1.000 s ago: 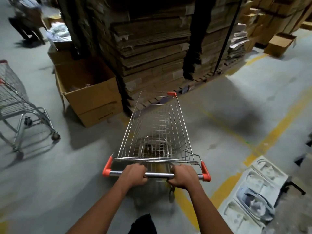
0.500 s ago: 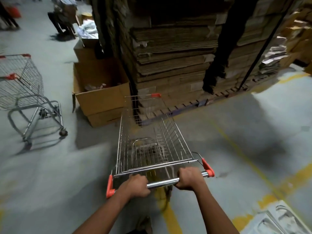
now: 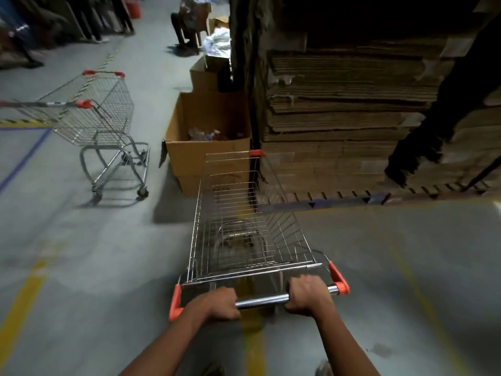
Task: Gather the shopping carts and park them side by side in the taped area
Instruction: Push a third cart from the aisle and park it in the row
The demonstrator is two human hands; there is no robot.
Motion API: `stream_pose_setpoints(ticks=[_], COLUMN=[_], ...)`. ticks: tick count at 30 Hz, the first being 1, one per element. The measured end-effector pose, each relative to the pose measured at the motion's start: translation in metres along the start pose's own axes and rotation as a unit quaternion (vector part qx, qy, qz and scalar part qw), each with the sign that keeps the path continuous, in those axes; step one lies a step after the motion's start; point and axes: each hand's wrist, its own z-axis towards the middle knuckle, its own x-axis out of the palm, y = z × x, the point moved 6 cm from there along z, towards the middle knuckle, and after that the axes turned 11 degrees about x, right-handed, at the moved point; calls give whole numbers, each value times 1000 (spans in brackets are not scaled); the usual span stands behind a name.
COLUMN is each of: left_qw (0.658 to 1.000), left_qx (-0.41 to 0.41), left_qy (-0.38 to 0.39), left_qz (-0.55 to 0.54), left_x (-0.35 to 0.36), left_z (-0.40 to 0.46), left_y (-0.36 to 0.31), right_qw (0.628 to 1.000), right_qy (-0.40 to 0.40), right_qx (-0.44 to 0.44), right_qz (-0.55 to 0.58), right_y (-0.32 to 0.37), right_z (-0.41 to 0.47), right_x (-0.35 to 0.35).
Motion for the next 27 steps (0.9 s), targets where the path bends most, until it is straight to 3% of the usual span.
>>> stream_pose_setpoints(ticks=[8, 16, 27], left_qw=[989, 954, 923], left_qx=[-108, -227, -262], left_qy=[-99, -187, -259], left_qz=[-23, -49, -111], left_x=[-29, -45, -95], left_z=[35, 59, 141], left_y=[-33, -73, -75], right_qw=[992, 977, 948], right_qy=[-18, -8, -50], right_qx=[-121, -213, -307], right_qz=[-22, -26, -69], right_y=[-46, -83, -107], right_z=[67, 123, 243], right_x=[-28, -53, -106])
